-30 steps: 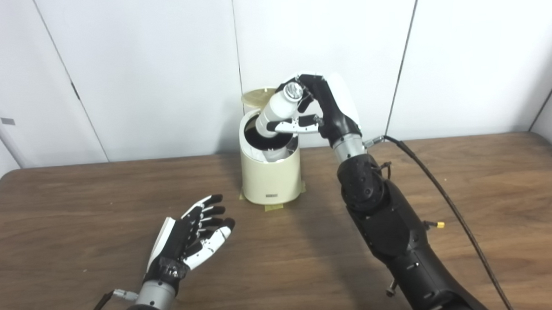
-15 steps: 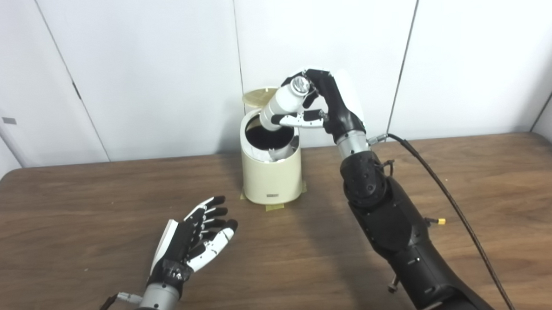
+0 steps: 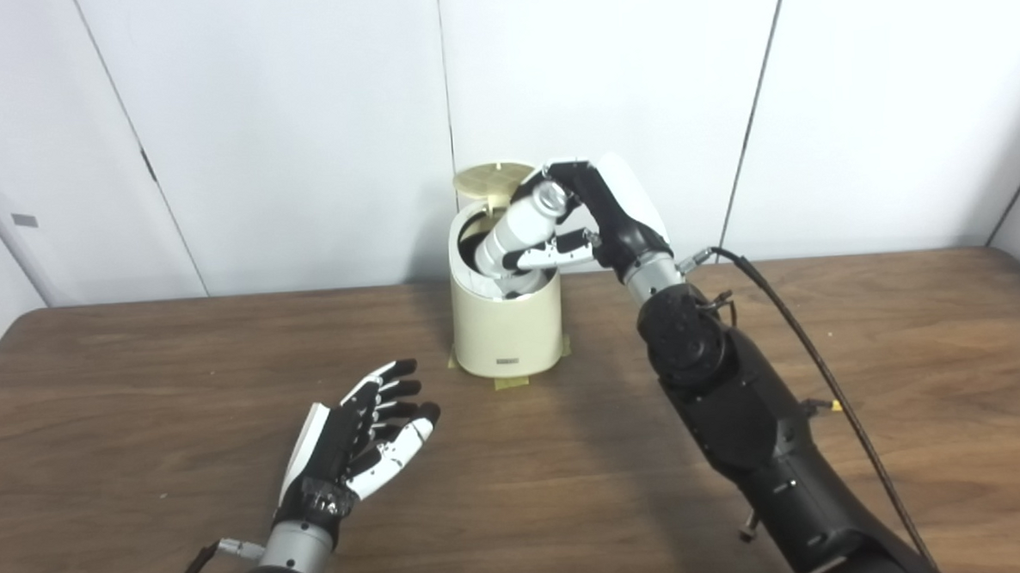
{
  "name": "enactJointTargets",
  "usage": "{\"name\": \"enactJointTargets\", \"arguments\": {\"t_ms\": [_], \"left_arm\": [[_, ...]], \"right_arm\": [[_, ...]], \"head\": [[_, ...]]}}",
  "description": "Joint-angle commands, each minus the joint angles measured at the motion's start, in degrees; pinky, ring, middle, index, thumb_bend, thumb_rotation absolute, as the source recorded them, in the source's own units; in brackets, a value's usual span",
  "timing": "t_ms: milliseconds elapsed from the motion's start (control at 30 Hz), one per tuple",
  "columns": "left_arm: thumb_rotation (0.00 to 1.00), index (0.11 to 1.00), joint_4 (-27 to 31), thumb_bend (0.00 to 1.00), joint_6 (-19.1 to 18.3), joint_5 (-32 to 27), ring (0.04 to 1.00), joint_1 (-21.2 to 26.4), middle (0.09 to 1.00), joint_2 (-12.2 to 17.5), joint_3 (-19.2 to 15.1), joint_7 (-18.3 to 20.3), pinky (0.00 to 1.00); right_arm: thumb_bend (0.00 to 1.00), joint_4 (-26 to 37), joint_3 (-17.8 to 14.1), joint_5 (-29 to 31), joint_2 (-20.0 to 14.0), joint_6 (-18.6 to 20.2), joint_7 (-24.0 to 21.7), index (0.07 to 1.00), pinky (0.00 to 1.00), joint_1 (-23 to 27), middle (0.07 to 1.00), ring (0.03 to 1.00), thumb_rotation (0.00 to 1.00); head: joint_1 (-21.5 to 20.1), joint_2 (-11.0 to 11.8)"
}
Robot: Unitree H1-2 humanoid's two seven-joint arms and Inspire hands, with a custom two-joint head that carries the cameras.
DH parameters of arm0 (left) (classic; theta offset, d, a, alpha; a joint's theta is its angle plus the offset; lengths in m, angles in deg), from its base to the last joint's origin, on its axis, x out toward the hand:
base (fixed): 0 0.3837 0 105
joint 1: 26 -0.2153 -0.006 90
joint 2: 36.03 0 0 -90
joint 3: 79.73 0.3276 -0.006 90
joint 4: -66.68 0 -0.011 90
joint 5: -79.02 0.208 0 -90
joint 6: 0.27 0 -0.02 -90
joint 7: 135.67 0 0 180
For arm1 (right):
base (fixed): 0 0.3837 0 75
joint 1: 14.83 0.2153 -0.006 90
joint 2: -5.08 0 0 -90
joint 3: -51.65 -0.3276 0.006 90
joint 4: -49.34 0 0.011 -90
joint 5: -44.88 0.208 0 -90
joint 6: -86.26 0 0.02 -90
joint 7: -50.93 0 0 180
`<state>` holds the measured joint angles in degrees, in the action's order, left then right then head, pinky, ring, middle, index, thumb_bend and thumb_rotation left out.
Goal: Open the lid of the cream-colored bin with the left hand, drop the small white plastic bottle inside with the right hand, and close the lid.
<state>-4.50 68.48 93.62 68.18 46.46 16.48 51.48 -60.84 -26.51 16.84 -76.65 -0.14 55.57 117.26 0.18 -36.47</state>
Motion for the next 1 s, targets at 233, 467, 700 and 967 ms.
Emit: {"name": "enactJointTargets", "arguments": {"t_ms": [233,467,700,967], "left_arm": [[0.49,0.893,1.34,0.55,1.19,0.53,0.782,1.57,0.826,-0.52,0.17,-0.92,0.72],[0.48,0.889,1.45,0.55,1.26,0.93,0.776,1.85,0.823,-0.63,0.31,-0.97,0.71],[0.47,0.889,1.55,0.54,1.18,0.71,0.779,1.79,0.825,-0.82,0.40,-0.81,0.71],[0.47,0.890,0.76,0.55,1.68,0.55,0.773,2.16,0.820,-0.67,0.16,-0.84,0.71]], "right_arm": [[0.83,2.80,0.39,-1.03,-0.40,1.97,-1.28,0.731,0.61,2.59,0.759,0.711,0.18],[0.82,2.72,0.39,-0.95,-0.60,1.85,-1.76,0.719,0.61,2.68,0.755,0.709,0.19],[0.82,3.86,-0.52,-0.17,-0.50,1.42,-1.51,0.692,0.60,2.04,0.718,0.681,0.16],[0.53,5.88,-2.63,-1.11,-1.45,-1.97,3.49,0.495,0.41,0.36,0.494,0.458,0.00]], "head": [[0.11,0.00],[0.01,0.01],[0.28,0.01],[0.26,0.16]]}}
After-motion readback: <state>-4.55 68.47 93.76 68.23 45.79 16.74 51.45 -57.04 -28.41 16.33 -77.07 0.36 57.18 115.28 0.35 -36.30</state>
